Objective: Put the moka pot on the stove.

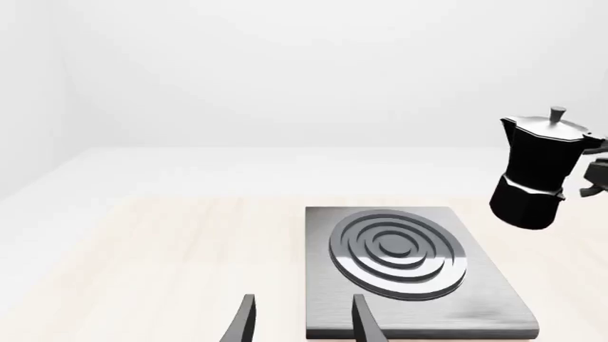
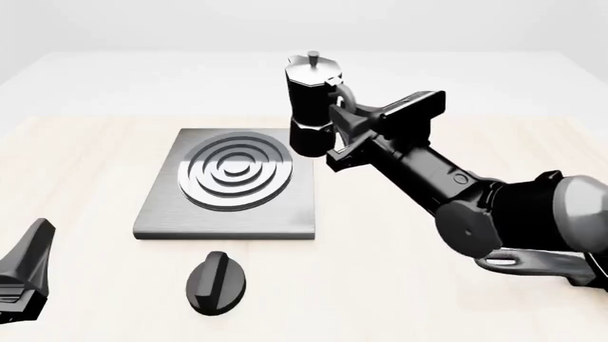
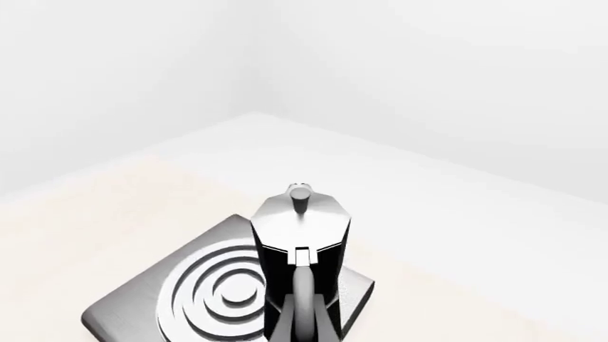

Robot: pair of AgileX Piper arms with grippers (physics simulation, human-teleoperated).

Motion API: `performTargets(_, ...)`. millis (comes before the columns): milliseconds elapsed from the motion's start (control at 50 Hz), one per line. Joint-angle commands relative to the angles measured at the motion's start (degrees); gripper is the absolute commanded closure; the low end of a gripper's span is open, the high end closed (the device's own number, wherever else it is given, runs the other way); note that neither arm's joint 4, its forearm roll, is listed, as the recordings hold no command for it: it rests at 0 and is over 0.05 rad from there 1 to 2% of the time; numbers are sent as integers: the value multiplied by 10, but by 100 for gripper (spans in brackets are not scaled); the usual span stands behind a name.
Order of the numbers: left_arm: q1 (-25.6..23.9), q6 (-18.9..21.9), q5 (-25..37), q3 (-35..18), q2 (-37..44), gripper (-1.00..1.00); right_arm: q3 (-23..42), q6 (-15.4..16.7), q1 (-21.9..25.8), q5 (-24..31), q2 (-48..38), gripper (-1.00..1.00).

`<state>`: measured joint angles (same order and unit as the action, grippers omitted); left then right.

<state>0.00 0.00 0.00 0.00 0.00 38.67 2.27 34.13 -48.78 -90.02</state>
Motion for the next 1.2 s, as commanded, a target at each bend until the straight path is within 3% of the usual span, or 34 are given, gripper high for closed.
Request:
performTargets(20, 0, 0, 0, 0, 0, -100, 24, -12, 10, -10, -15, 100)
performTargets(1200, 0, 0, 0, 0, 0, -100, 140, -10, 52, -25, -134, 100)
